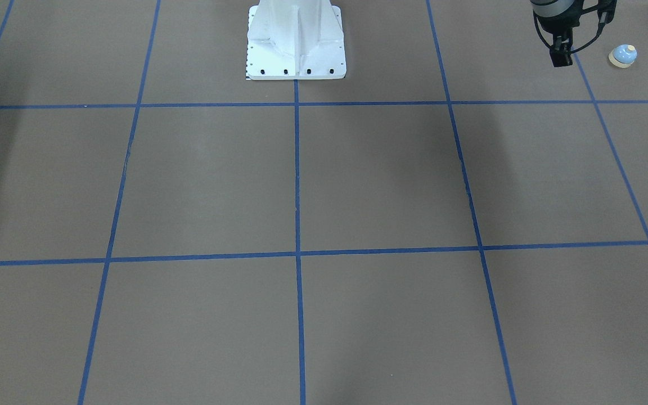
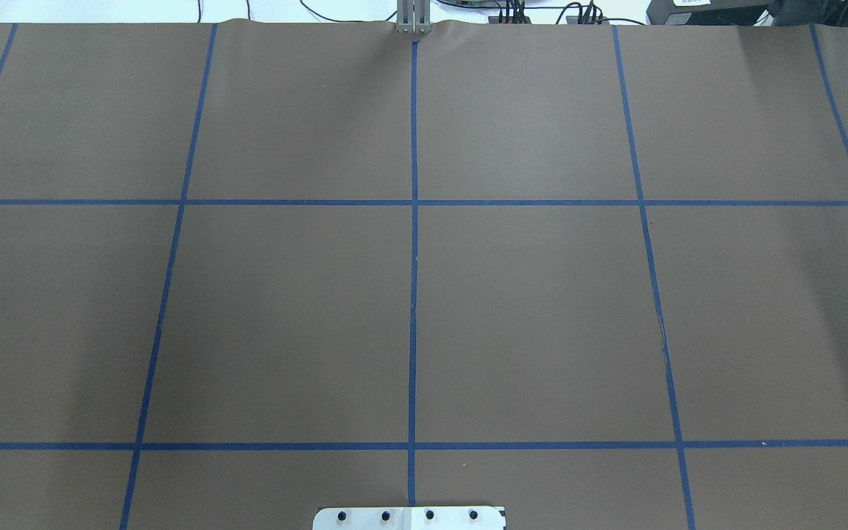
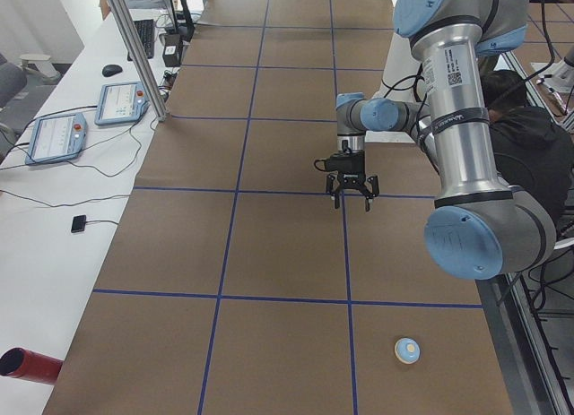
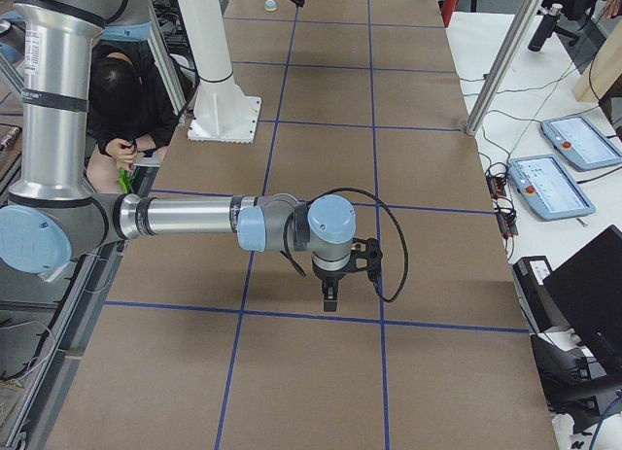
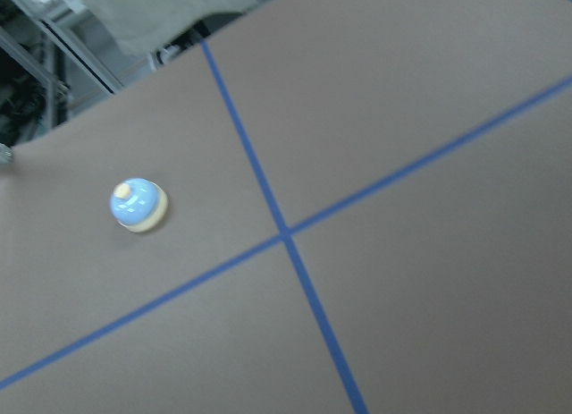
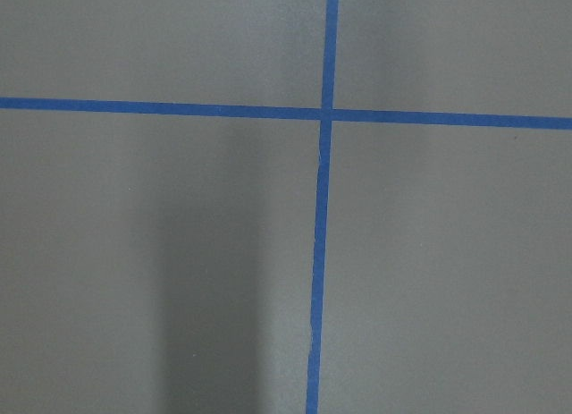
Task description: Place and press bell with both arms
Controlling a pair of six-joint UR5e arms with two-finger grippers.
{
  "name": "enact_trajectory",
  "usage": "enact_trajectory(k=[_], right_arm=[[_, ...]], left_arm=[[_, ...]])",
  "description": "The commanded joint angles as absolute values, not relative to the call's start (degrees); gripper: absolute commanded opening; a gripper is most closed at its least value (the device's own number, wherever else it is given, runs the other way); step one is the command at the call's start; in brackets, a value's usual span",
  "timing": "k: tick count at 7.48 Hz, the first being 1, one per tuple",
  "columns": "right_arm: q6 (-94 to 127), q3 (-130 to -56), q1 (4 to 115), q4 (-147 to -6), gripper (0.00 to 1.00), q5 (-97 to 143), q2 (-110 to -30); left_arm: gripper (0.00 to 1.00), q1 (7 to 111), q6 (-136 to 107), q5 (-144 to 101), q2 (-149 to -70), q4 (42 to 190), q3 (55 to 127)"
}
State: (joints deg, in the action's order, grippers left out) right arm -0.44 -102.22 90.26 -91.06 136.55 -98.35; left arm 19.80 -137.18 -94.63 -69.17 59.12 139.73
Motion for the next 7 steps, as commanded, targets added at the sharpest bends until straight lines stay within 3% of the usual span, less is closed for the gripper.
enact_trajectory(k=[1, 3, 7], right_arm=[[-0.4, -102.4, 90.3, -91.1, 1.0, 136.3, -98.3], [-0.4, -102.5, 90.3, -91.1, 1.0, 136.3, -98.2], [-0.4, -103.3, 90.3, -91.1, 1.0, 136.2, -98.2]], left_arm=[[1.0, 13.0, -149.4, -91.3, -62.8, 65.2, 134.6], [1.0, 2.8, -161.1, -90.6, -49.4, 81.1, 131.5], [1.0, -5.7, -178.4, -91.1, -48.1, 86.4, 122.6]])
